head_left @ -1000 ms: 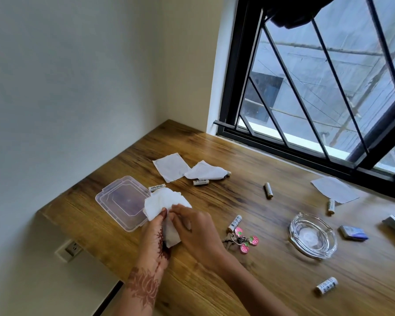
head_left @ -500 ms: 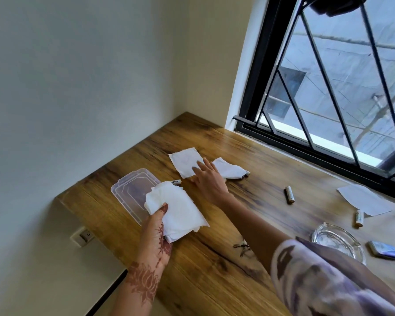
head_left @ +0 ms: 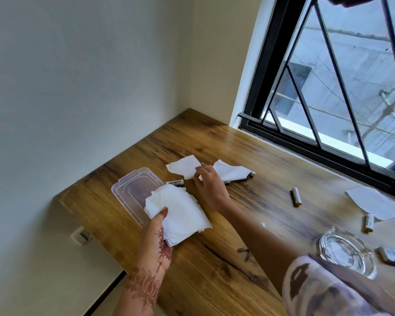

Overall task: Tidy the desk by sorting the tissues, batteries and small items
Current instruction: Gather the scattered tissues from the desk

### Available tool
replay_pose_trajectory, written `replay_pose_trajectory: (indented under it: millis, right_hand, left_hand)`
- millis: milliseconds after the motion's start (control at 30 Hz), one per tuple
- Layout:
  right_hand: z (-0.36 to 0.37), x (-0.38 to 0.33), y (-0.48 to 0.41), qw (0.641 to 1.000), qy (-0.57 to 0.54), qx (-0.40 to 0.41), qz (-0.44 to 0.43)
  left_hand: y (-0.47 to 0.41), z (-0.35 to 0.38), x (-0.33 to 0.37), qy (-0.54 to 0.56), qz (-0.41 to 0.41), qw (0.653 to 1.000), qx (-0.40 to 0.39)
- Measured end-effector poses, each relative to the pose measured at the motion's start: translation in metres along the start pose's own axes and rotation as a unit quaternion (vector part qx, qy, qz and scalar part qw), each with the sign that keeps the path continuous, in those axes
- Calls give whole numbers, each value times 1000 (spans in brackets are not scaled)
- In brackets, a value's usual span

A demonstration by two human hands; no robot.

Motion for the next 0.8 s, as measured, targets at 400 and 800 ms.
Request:
replay_pose_trajectory:
  millis: [400, 800]
  right_hand:
    - [-70, -57, 52, 957, -200, 22, 211]
    - [-61, -77, 64, 976, -153, -31, 153]
  left_hand:
    - [6, 10, 8, 92, 49, 994, -33]
    - [12, 18, -2, 31, 66, 996, -48]
Point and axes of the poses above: each hand's wrist, its own y-axis away from the middle knuckle, its own z-axis out of the palm, x = y × z, the point moved 8 cm from there along -y, towards the middle knuckle, and after that the axes turned 14 degrees about x, right-handed, at the moved point
